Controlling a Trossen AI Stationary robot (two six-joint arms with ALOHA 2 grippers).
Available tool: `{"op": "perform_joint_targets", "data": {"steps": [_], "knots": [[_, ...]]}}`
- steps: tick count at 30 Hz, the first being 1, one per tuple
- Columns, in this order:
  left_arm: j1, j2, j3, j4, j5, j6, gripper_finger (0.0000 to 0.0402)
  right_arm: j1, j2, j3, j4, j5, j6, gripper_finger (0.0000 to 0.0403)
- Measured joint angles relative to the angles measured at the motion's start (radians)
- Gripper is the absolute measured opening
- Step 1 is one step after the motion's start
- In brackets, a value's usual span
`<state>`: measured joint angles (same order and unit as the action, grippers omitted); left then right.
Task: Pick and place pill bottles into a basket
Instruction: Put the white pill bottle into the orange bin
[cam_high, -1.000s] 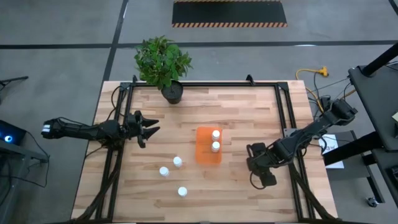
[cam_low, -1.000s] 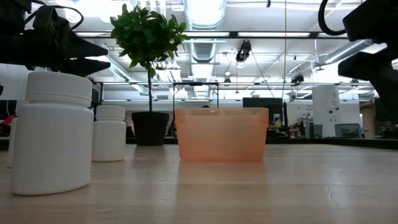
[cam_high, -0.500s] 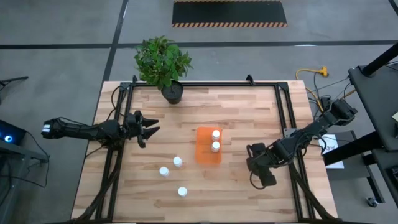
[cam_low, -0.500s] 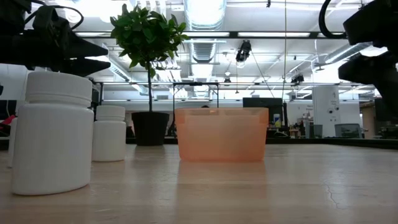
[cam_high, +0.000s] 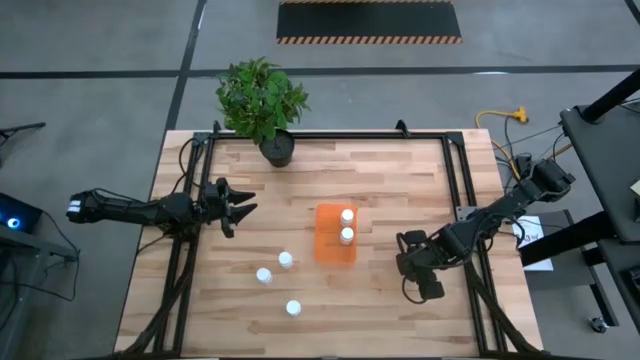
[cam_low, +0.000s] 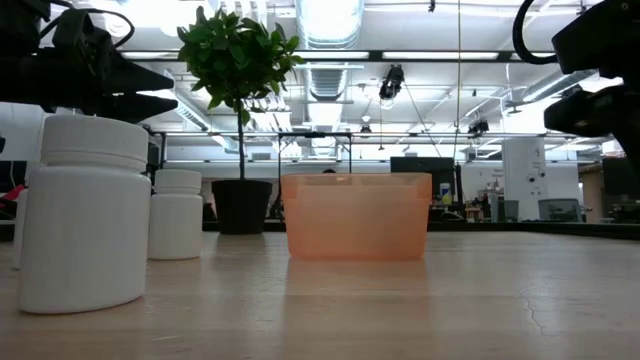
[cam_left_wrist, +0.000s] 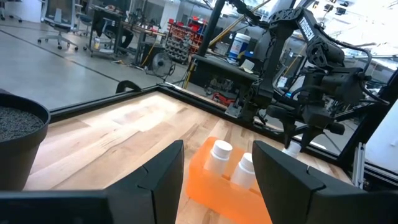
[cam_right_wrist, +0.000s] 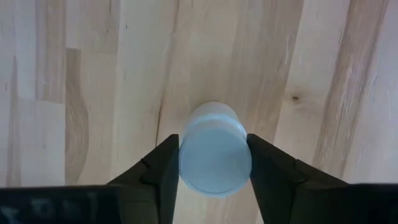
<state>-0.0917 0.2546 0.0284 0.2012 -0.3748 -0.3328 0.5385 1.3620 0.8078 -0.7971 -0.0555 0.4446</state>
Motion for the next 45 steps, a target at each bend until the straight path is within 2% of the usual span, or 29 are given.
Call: {"op": "perform_joint_targets", "data": {"steps": [10, 15, 21, 27, 37, 45], "knots": [[0.0, 0.0, 0.0, 0.0, 0.0, 0.0, 0.0173, -0.064, 0.0, 0.088, -0.007, 0.002, -0.046, 0.0145], [0.0, 0.0, 0.0, 0.0, 0.0, 0.0, 0.0173, -0.141, 0.0, 0.167, -0.008, 0.003, -0.06, 0.0145], [0.0, 0.0, 0.0, 0.0, 0.0, 0.0, 0.0173, -0.224, 0.02, 0.261, -0.015, 0.003, -0.163, 0.0145], [0.0, 0.0, 0.0, 0.0, 0.0, 0.0, 0.0173, -0.276, 0.13, 0.408, -0.062, 0.006, -0.289, 0.0145], [0.0, -0.001, 0.0, 0.0, 0.0, 0.0, 0.0173, -0.313, 0.384, 0.687, -0.191, 0.033, -0.47, 0.0147], [0.0, -0.001, 0.0, 0.0, 0.0, 0.0, 0.0173, -0.327, 0.457, 0.757, -0.194, 0.032, -0.527, 0.0147]]}}
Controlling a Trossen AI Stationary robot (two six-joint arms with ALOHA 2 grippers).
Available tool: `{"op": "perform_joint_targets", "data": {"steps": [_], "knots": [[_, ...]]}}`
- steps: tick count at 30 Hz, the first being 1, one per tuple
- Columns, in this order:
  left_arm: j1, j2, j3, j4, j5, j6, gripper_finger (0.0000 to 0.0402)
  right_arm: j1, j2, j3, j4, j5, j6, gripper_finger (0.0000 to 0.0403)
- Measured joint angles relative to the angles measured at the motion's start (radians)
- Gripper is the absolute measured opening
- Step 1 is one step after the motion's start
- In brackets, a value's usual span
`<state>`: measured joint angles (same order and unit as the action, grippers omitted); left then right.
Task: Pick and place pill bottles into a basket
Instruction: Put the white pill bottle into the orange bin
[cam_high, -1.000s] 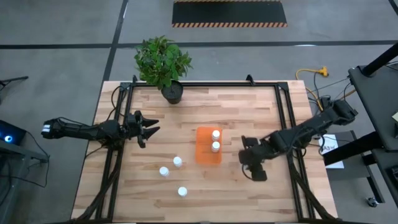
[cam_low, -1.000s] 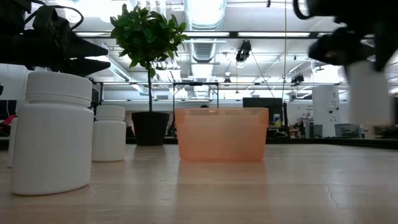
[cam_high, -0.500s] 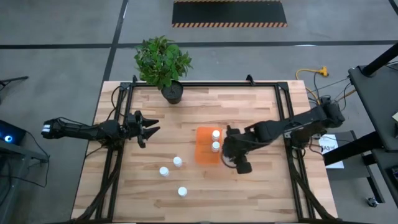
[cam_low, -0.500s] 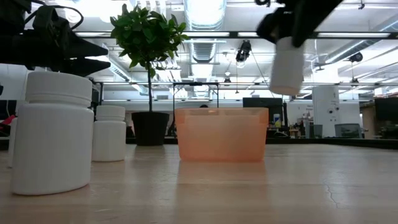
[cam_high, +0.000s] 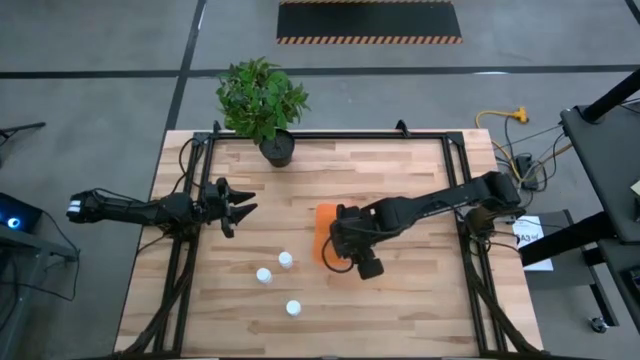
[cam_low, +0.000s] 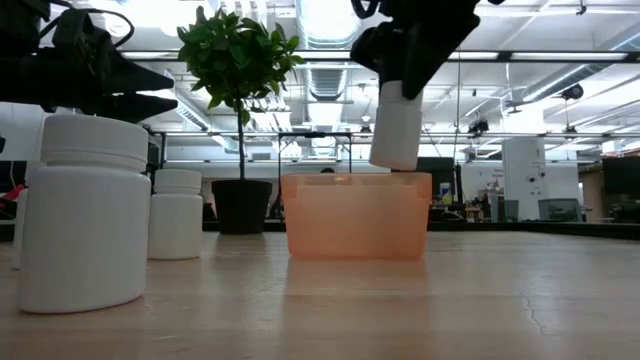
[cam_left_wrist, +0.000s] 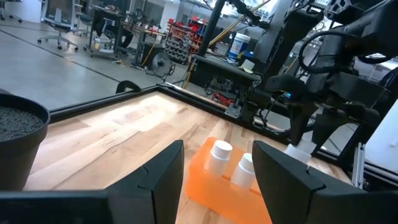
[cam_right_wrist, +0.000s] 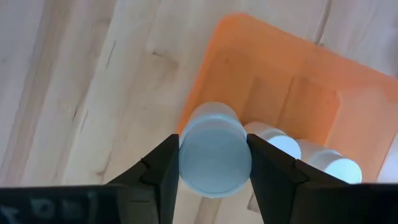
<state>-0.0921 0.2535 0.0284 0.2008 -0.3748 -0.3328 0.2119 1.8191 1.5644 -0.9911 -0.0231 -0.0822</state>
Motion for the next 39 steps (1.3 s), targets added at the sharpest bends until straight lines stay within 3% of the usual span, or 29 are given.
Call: {"op": "perform_joint_targets", "data": {"steps": [20, 30, 39], "knots": [[0.0, 0.001, 0.0, 0.0, 0.0, 0.0, 0.0173, -0.014, 0.159, -0.002, 0.01, -0.002, -0.058, 0.0148], [0.0, 0.0, 0.0, 0.0, 0.0, 0.0, 0.0173, -0.016, 0.18, -0.001, 0.01, -0.003, -0.072, 0.015], [0.0, 0.0, 0.0, 0.0, 0.0, 0.0, 0.0173, -0.016, 0.178, -0.001, 0.008, -0.003, -0.076, 0.0198]]}}
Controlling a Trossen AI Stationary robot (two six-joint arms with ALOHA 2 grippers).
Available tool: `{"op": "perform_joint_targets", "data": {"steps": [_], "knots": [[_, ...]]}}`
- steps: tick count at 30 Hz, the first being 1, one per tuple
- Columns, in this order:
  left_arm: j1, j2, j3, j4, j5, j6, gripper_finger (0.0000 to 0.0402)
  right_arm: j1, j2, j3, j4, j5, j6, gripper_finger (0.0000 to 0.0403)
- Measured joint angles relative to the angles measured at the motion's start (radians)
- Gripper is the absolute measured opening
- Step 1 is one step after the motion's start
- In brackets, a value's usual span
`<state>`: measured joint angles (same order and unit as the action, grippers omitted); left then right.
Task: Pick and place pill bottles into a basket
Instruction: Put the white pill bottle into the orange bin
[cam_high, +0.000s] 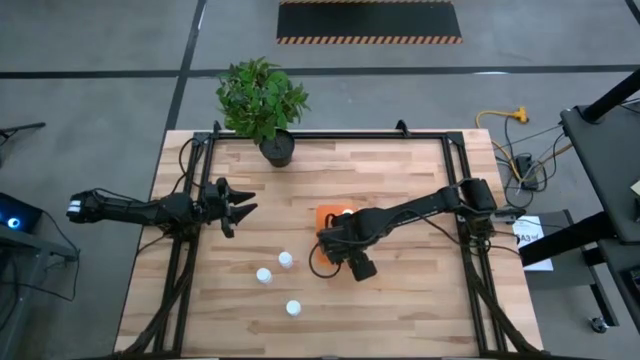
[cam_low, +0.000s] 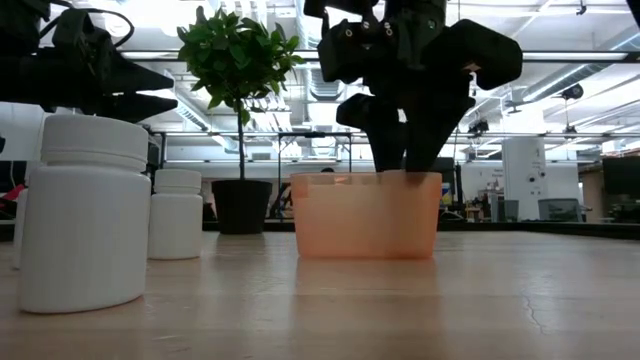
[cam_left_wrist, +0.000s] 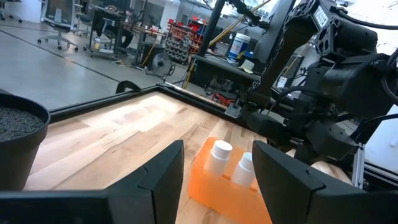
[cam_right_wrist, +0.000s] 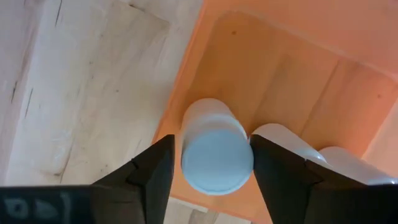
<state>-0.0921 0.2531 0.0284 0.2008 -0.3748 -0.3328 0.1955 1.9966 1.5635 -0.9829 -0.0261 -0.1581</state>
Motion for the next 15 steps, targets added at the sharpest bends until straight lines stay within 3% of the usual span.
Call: {"op": "perform_joint_targets", "data": {"steps": [15], "knots": [[0.0, 0.001, 0.0, 0.0, 0.0, 0.0, 0.0173, 0.0, -0.059, 0.005, 0.006, 0.003, 0.058, 0.0205]]}}
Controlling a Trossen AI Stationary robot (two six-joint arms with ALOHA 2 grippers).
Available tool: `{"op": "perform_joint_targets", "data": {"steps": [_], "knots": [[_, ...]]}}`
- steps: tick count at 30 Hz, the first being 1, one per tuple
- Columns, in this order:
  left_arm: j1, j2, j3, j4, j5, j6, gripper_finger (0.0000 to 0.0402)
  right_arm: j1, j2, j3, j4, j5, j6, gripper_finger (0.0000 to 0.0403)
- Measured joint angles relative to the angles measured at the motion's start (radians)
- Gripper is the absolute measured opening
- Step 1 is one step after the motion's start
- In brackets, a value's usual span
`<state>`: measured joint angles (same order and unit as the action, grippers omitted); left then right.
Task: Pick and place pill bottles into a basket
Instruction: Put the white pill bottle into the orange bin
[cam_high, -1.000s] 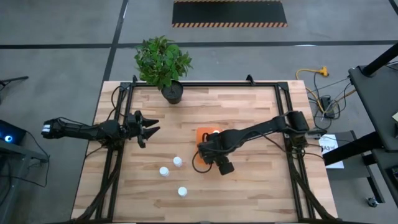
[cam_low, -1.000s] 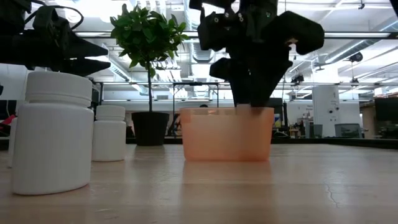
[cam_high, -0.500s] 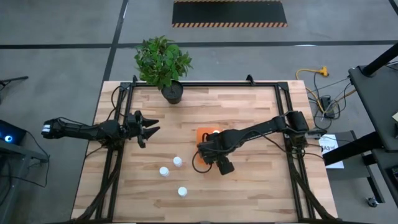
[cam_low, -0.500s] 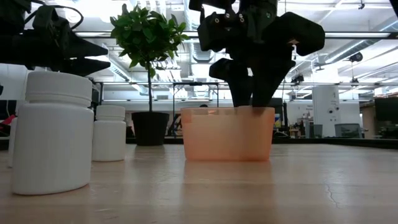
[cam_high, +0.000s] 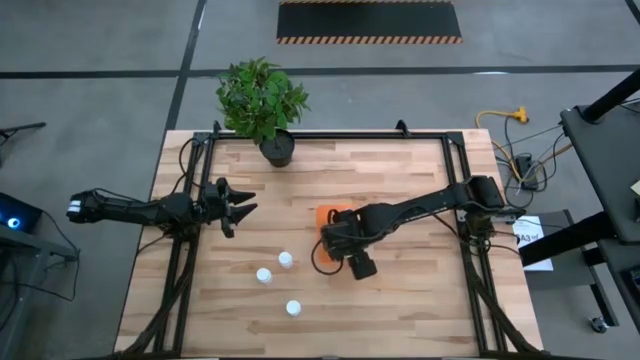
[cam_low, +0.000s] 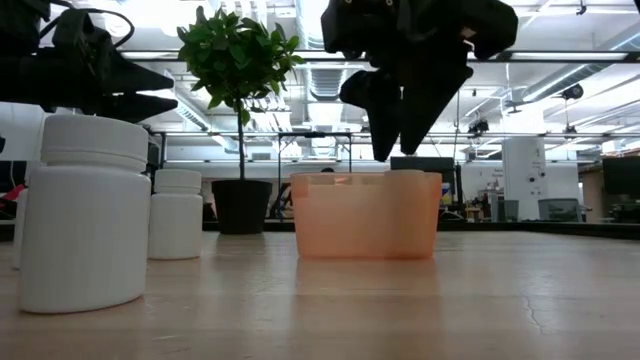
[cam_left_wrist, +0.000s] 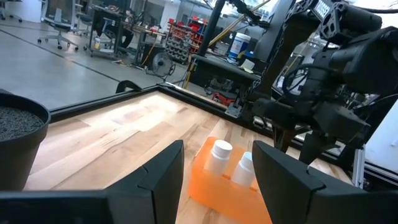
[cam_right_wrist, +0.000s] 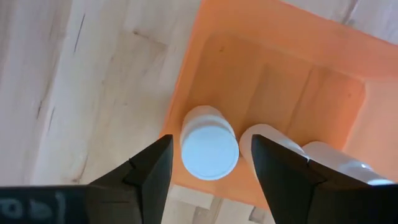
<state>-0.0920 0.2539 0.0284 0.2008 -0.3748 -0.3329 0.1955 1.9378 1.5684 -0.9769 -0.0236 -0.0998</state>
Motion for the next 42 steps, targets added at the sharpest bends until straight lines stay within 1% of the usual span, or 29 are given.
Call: {"op": "perform_joint_targets", "data": {"steps": [4, 8, 11, 16, 19, 22, 25, 28, 30, 38, 42], "knots": [[0.0, 0.0, 0.0, 0.0, 0.0, 0.0, 0.0173, 0.0, 0.0, -0.001, 0.024, 0.0, 0.033, 0.0205], [0.0, 0.0, 0.0, 0.0, 0.0, 0.0, 0.0173, 0.0, -0.001, -0.023, 0.166, 0.0, 0.119, 0.0206], [0.0, -0.001, 0.0, 0.0, 0.0, 0.0, 0.0173, 0.0, -0.001, -0.048, 0.326, 0.001, 0.073, 0.0205], [0.0, -0.001, 0.0, 0.0, 0.0, 0.0, 0.0173, -0.004, -0.017, -0.087, 0.475, -0.009, 0.002, 0.0205], [0.0, -0.001, 0.0, 0.0, 0.0, 0.0, 0.0173, -0.027, -0.061, -0.149, 0.569, -0.068, -0.014, 0.0205], [0.0, 0.0, 0.0, 0.0, 0.0, 0.0, 0.0173, -0.069, -0.116, -0.239, 0.601, -0.153, -0.03, 0.0206], [0.0, 0.0, 0.0, 0.0, 0.0, 0.0, 0.0173, -0.114, -0.209, -0.368, 0.733, -0.19, -0.005, 0.0206], [0.0, 0.001, 0.0, 0.0, 0.0, 0.0, 0.0173, -0.142, -0.325, -0.536, 0.967, -0.198, 0.012, 0.0206], [0.0, 0.0, 0.0, 0.0, 0.0, 0.0, 0.0173, -0.148, -0.393, -0.649, 1.083, -0.213, 0.019, 0.0206], [0.0, 0.001, 0.0, 0.0, 0.0, 0.0, 0.0173, -0.149, -0.713, -0.988, 1.286, -0.213, 0.04, 0.0206], [0.0, 0.0, 0.0, 0.0, 0.0, 0.0, 0.0173, -0.148, -0.891, -1.129, 1.386, -0.214, -0.005, 0.0206]]}}
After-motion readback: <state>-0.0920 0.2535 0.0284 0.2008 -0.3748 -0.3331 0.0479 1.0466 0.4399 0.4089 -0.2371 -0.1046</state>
